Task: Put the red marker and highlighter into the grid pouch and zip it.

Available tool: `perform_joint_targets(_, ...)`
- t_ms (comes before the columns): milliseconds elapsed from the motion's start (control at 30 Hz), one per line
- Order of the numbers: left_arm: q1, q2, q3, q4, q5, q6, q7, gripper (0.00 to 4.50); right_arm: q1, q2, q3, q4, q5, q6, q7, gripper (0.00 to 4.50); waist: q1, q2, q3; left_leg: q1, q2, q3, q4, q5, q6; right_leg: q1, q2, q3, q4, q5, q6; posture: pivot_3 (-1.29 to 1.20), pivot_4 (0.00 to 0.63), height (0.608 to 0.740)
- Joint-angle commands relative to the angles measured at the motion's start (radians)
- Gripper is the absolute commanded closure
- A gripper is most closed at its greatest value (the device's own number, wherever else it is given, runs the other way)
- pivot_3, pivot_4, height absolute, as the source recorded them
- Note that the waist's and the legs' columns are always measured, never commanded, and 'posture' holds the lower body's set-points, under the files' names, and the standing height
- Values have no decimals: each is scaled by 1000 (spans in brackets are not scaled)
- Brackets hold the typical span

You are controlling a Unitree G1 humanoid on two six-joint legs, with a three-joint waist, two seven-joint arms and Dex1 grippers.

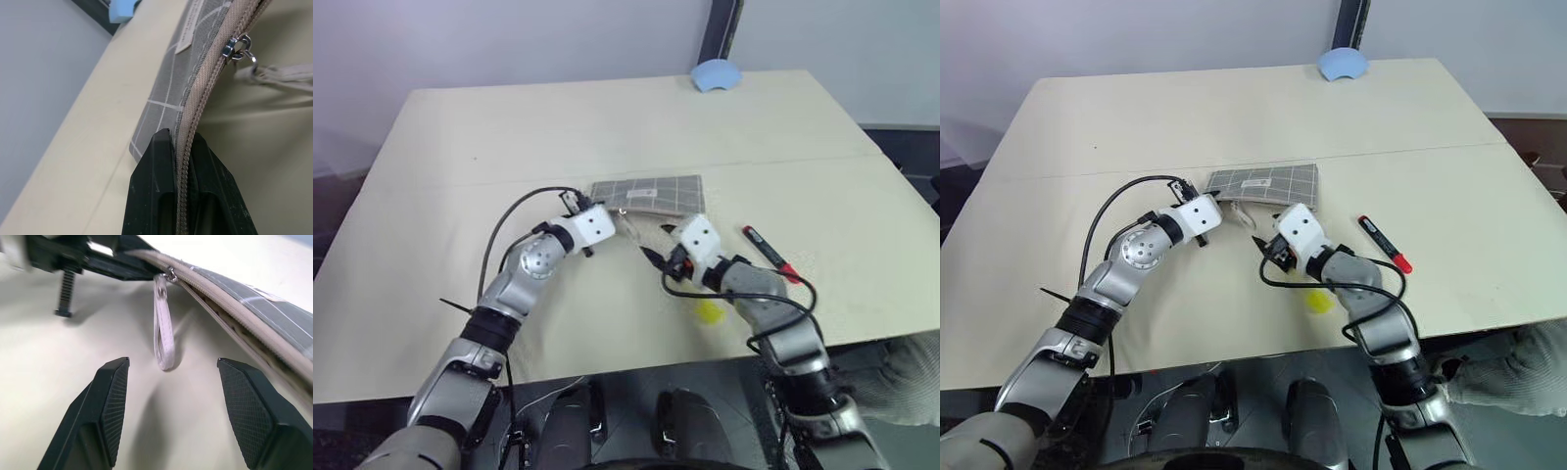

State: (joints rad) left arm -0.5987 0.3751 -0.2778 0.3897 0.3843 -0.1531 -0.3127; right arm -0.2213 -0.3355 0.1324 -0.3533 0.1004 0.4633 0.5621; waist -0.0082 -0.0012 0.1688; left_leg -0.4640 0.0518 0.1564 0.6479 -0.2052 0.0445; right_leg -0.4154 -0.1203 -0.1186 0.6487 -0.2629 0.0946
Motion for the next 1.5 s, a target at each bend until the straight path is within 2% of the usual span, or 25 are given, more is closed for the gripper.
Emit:
perform_joint_targets(33, -25, 29, 21, 23, 2, -47, 17, 4500, 107, 14, -113, -188, 140, -17, 11, 1551, -2, 0, 0, 0, 0, 0, -1, 0, 0, 0, 0, 0, -1, 0, 0, 0, 150, 740)
perform_joint_targets(100, -31, 42, 22, 40, -5, -69, 14, 4500, 202, 28, -160, -259, 175, -22, -17, 1551, 0, 0, 0, 0, 0, 0, -1, 0, 0, 0, 0, 0, -1, 0, 0, 0, 150, 740)
perform_joint_targets(233, -42, 57, 24, 78, -10, -102, 14, 4500, 418, 18, -141, -370, 161, -41, -46, 1551, 1, 0, 0, 0, 0, 0, -1, -1, 0, -1, 0, 0, -3, 0, -1, 0, 150, 740)
perform_joint_targets(367, -59, 51, 12, 113, -5, -132, 9, 4500, 463, -70, -120, -347, 119, -27, -17, 1551, -4, -1, 0, 0, 0, 1, 0, -1, -1, -5, 0, 2, -3, -2, -5, 0, 150, 740)
perform_joint_targets(500, -72, 35, 5, 136, -5, -148, 1, 4500, 438, -178, -109, -264, 49, 41, -23, 1551, -1, -1, 1, 0, 0, 0, 0, -1, -1, -5, -2, 2, -5, -1, -6, 0, 150, 740)
perform_joint_targets(700, -63, 32, 6, 132, 2, -151, -2, 4500, 443, -223, -129, -240, 74, 141, -21, 1551, 5, -1, 0, -2, 0, 0, -1, -1, 0, -6, -2, 2, -5, -1, -5, 0, 150, 740)
perform_joint_targets(800, -59, 33, 9, 127, 4, -147, 1, 4500, 445, -225, -140, -239, 107, 171, -11, 2403, 12, -2, 0, -1, 0, 1, 0, -1, 1, -5, -1, 2, -5, -1, -5, 0, 150, 740)
perform_joint_targets(867, -57, 33, 10, 123, 3, -144, 1, 4500, 431, -221, -152, -241, 122, 172, -13, 3369, 18, -2, 0, -1, 0, 1, 0, -1, 0, -5, 0, 2, -5, -1, -5, 0, 150, 740)
perform_joint_targets(900, -54, 33, 11, 120, 3, -142, 0, 4500, 420, -224, -157, -240, 120, 163, -14, 3589, 20, -2, 0, -1, 0, 1, 1, -1, 0, -5, 0, 2, -5, -1, -5, 0, 150, 740)
perform_joint_targets(1133, -51, 30, -13, 94, 18, -156, -15, 4500, 206, -200, -198, -209, 143, 151, -43, 3559, 19, -2, 0, -1, 0, 1, 2, -1, 1, -5, 0, 2, -5, -1, -6, 0, 150, 740)
perform_joint_targets(1333, -42, 11, -14, 83, -2, -140, -24, 4500, 129, -203, -173, -163, 142, 167, -34, 3559, 21, -2, 0, -4, -1, 1, 1, 0, 4, -4, 0, 2, -3, 1, -2, 0, 150, 740)
perform_joint_targets(1500, -35, 0, -11, 71, -1, -125, -26, 4500, 121, -212, -155, -152, 154, 129, 0, 3559, 21, -2, 0, -5, -1, 1, 3, 0, 4, -4, 0, 2, -2, 1, -2, 0, 150, 740)
